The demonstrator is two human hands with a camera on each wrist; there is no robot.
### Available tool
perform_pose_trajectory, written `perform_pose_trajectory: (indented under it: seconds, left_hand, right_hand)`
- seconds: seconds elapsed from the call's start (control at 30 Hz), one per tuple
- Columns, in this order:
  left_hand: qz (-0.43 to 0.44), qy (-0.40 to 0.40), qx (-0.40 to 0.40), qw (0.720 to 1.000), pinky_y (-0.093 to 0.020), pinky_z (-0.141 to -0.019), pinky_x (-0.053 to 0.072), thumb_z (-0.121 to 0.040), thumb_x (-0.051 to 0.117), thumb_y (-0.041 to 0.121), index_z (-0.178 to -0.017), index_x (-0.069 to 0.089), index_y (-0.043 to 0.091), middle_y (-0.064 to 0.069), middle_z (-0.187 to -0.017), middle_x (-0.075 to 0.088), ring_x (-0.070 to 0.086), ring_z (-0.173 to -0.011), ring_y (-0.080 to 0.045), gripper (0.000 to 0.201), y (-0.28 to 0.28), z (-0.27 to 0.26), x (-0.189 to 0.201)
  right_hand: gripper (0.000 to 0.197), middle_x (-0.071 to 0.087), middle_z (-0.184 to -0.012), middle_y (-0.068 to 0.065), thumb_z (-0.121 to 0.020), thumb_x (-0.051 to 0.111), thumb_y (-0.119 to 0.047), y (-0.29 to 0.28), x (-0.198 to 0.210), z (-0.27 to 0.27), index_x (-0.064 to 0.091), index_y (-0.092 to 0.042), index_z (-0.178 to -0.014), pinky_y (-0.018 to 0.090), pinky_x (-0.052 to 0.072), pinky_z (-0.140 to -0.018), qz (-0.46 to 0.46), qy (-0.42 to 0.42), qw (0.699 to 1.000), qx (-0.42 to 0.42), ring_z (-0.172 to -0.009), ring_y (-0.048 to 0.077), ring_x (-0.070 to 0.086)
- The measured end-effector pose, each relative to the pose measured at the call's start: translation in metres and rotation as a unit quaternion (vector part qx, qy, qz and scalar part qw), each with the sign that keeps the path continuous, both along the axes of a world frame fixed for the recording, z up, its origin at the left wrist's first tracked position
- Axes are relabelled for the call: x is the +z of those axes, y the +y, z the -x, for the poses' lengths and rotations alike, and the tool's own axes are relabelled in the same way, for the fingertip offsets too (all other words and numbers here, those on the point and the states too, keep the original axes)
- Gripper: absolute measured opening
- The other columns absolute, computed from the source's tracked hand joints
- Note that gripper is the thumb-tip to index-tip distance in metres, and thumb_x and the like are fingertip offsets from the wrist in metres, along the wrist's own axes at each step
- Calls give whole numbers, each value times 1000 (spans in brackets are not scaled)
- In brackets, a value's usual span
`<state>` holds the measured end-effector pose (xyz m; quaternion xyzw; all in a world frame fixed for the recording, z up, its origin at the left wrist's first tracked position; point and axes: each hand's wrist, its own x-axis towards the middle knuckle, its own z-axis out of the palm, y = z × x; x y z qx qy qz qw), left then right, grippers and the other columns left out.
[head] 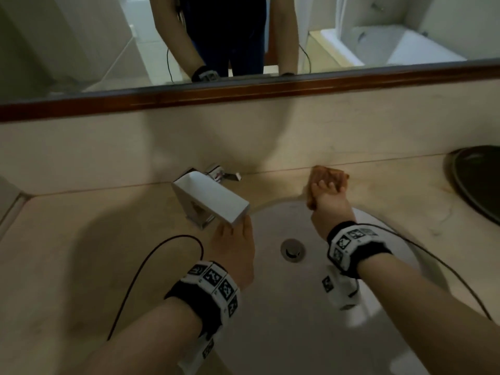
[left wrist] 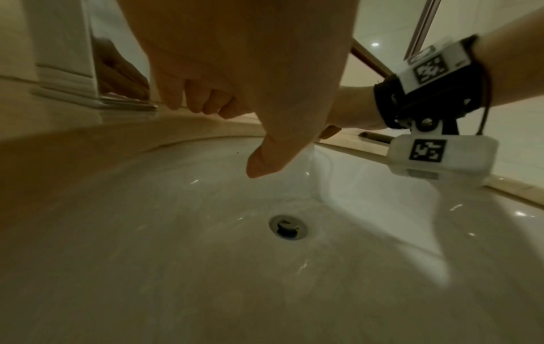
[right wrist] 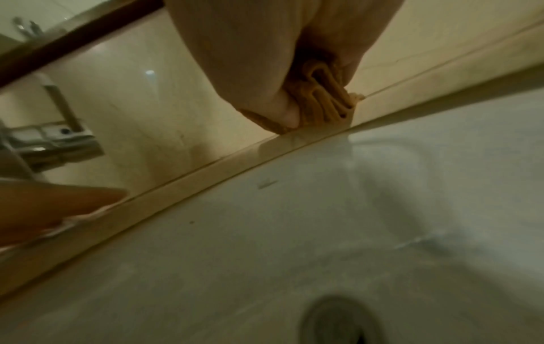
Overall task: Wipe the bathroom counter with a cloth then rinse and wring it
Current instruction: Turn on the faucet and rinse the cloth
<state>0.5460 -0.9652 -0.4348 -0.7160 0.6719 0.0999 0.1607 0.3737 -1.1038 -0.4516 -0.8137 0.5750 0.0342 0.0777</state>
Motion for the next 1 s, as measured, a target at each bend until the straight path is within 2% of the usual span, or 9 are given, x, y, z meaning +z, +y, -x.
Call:
perform_pose_trajectory:
  seconds: [0.2, 0.37, 0.47, 0.53, 0.6, 0.63, 0.77, 0.93, 1.0]
  left_hand:
    - [-1, 31, 60, 998, -42, -115, 25, -91, 53, 28, -146, -22, 3, -10, -156, -25, -5, -147, -27, 97, -29, 12, -10]
    - [-7, 57, 70, 996, -41, -116, 24, -94, 48, 22, -148, -20, 4, -9, -157, -24, -6, -147, -25, 88, -32, 12, -6]
    - [22, 116, 92, 989, -36, -116, 25, -95, 44, 19, -151, -9, 7, -4, -159, -15, 4, -147, -22, 78, -33, 7, -9]
    - [61, 131, 102, 984, -36, -113, 31, -93, 44, 18, -152, 0, 9, -3, -159, -4, 16, -144, -22, 73, -32, 3, -11]
    - [73, 131, 113, 982, -38, -111, 33, -93, 43, 15, -151, 5, 9, -5, -158, 8, 24, -141, -25, 70, -28, -1, -11]
    - [72, 135, 115, 981, -39, -111, 33, -94, 42, 13, -151, 5, 9, -6, -157, 10, 25, -141, -26, 69, -26, -4, -12]
    - [79, 178, 129, 972, -34, -114, 25, -94, 41, 11, -152, 12, 18, -5, -158, 16, 26, -142, -24, 65, -19, -21, -19]
    - [26, 111, 114, 987, -25, -89, 40, -89, 32, 36, -140, 38, 16, -5, -141, 48, 51, -122, -23, 55, -15, -40, -29]
    - [9, 100, 114, 988, -27, -86, 43, -90, 37, 30, -135, 45, 14, -7, -130, 57, 56, -114, -24, 49, -14, -42, -28]
  right_hand:
    - [75, 15, -160, 6, -85, 55, -7, 15, -5, -23, 21, -13, -152, 40, 6, -120, -19, -72, 991, 115, -148, 26, 9]
    - [49, 45, -146, 5, -91, 50, -6, 17, 11, 36, 48, -17, -139, 30, 33, -109, -51, -217, 973, -62, -132, 26, 43]
    - [20, 69, -108, 14, -93, 57, -11, 40, 14, 46, 71, -11, -107, 36, 48, -97, -117, -438, 860, -237, -105, 35, 62]
    - [16, 65, -92, 30, -95, 52, -3, 47, 19, 37, 67, -1, -94, 52, 56, -81, -235, -562, 704, -366, -84, 45, 63]
    - [17, 61, -84, 26, -97, 45, 1, 41, 20, 22, 61, 7, -93, 45, 57, -70, -333, -595, 575, -452, -70, 36, 60]
    - [18, 61, -85, 23, -98, 44, 1, 36, 18, 15, 60, 7, -91, 39, 56, -66, -355, -594, 551, -465, -68, 32, 59]
    - [22, 56, -123, 22, -94, 46, 3, 14, 10, -17, 54, 3, -114, 43, 50, -90, -357, -628, 536, -437, -92, 32, 59]
    - [16, 60, -79, 17, -89, 44, 14, 28, 19, -54, 57, 4, -85, 40, 55, -62, -367, -655, 506, -425, -69, 32, 59]
    - [26, 53, -70, 14, -84, 37, 20, 44, 24, -77, 53, 0, -78, 47, 50, -63, -385, -673, 519, -359, -65, 32, 54]
